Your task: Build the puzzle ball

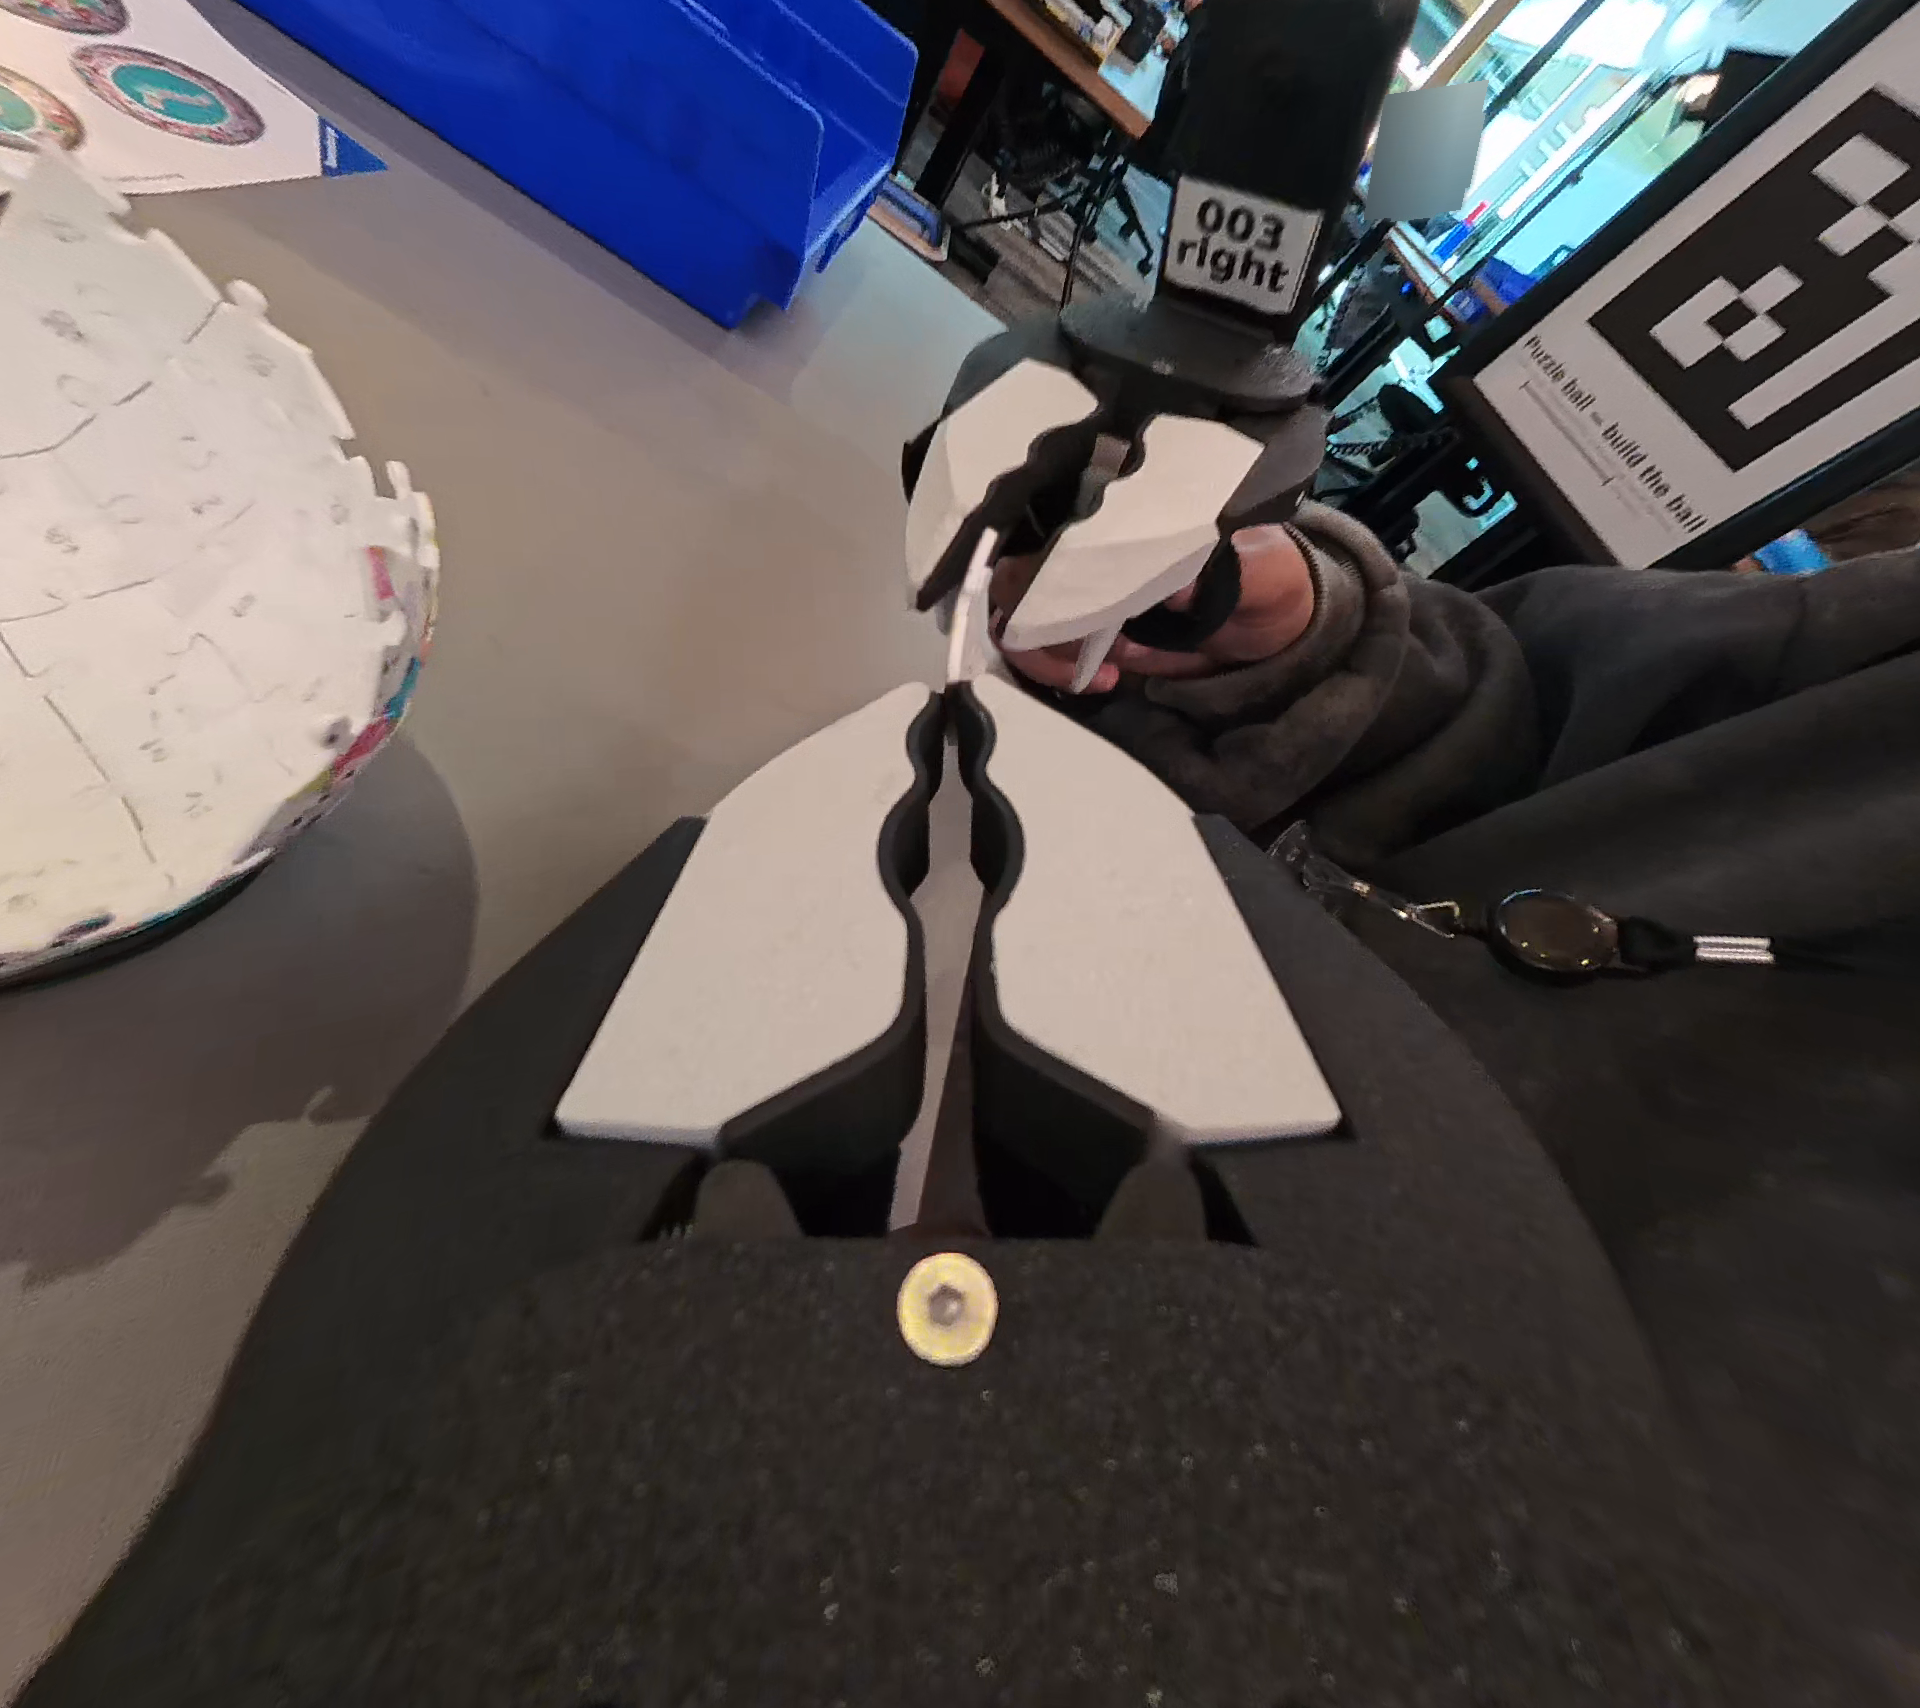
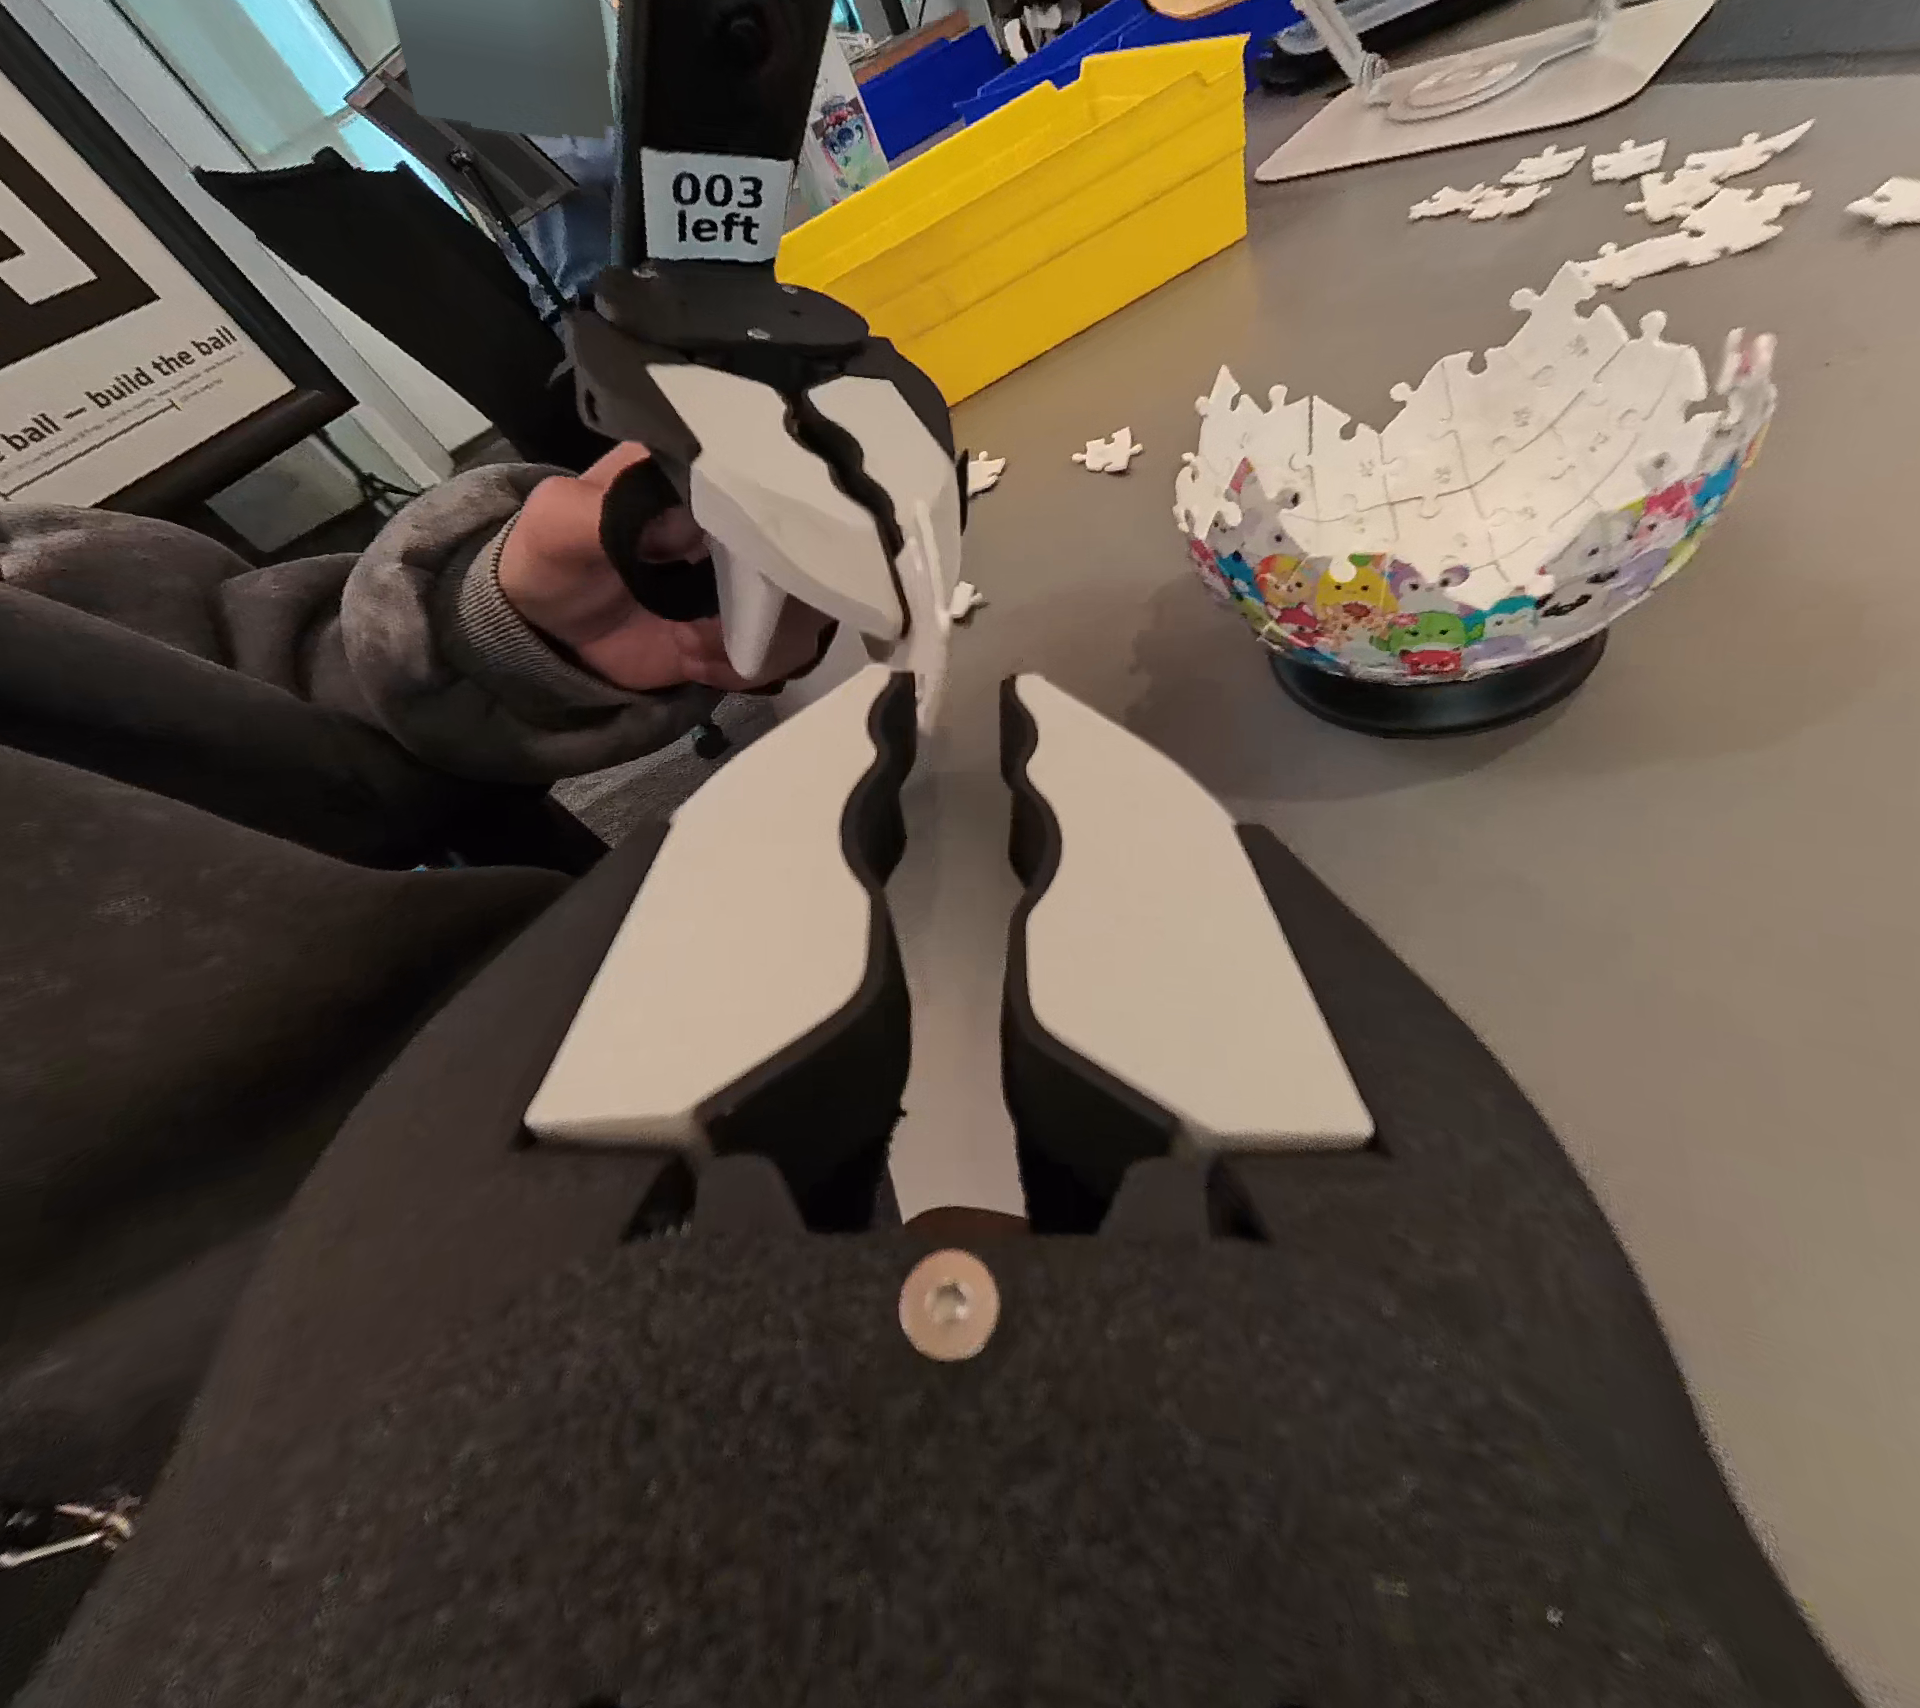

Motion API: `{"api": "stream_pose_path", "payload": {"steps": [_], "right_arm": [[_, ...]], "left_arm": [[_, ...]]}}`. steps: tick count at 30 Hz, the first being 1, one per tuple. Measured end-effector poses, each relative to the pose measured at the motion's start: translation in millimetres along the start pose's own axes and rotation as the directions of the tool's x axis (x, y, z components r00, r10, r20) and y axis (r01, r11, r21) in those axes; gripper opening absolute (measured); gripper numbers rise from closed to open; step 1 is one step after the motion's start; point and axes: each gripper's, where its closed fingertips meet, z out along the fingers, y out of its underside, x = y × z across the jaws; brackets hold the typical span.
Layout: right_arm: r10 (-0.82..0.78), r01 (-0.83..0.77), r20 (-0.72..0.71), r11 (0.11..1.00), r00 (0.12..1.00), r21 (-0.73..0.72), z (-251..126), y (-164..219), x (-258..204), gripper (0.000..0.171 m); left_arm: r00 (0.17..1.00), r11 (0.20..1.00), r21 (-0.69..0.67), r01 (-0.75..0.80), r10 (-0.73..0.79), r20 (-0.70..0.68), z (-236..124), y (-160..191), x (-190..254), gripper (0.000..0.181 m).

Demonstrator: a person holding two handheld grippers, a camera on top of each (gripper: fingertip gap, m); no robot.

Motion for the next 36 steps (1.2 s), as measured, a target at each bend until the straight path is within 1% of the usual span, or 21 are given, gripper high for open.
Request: {"api": "stream_pose_path", "payload": {"steps": [4,6,11,15,18,21,25,28,33,36], "right_arm": [[-0.033,0.033,-0.002,0.999,0.999,-0.024,6.7,3.9,-5.9,0.004],[-0.059,0.059,-0.016,0.998,0.998,-0.025,5.7,2.9,-6.5,0.004],[-0.061,0.06,-0.025,0.997,0.998,-0.046,7.0,5.2,-3.1,0.003],[-0.059,0.058,-0.02,0.997,0.998,-0.056,10.0,6.2,-2.1,0.003],[-0.075,0.074,-0.031,0.997,0.997,-0.035,9.1,3.0,-2.9,0.004],[-0.08,0.08,-0.032,0.997,0.996,-0.001,6.1,-3.3,-3.8,0.004],[-0.045,0.045,-0.003,0.998,0.999,0.036,4.5,-8.9,-3.9,0.006],[-0.044,0.045,-0.009,0.998,0.999,0.034,4.0,-8.5,-1.8,0.0],[-0.068,0.069,-0.03,0.997,0.997,0.032,3.8,-8.4,-3.9,0.004],[-0.074,0.075,-0.036,0.997,0.997,0.036,2.4,-10.0,-2.5,0.003]], "left_arm": [[1.0,1.0,0.007,0.005,-0.005,-0.004,0.0,0.6,1.6,0.002],[1.0,1.0,0.004,-0.009,0.009,0.005,0.4,1.1,2.5,0.001],[0.998,0.999,-0.032,-0.038,0.04,0.046,1.9,5.7,-2.2,0.002],[0.997,0.999,-0.036,-0.041,0.043,0.061,-0.2,5.4,-4.5,0.002],[0.996,0.998,-0.025,-0.05,0.052,0.069,-1.4,3.4,-2.0,0.001],[0.997,0.999,-0.015,-0.047,0.048,0.065,-2.4,2.5,-0.8,0.001],[0.998,0.999,-0.013,-0.033,0.034,0.056,-1.4,2.9,-2.6,0.002],[0.998,1.0,-0.012,-0.026,0.026,0.048,0.2,3.5,-2.0,0.001],[0.998,0.999,-0.032,-0.028,0.03,0.048,3.4,8.0,-1.1,0.002],[0.999,1.0,-0.021,-0.019,0.02,0.036,4.2,6.7,0.0,0.002]]}}
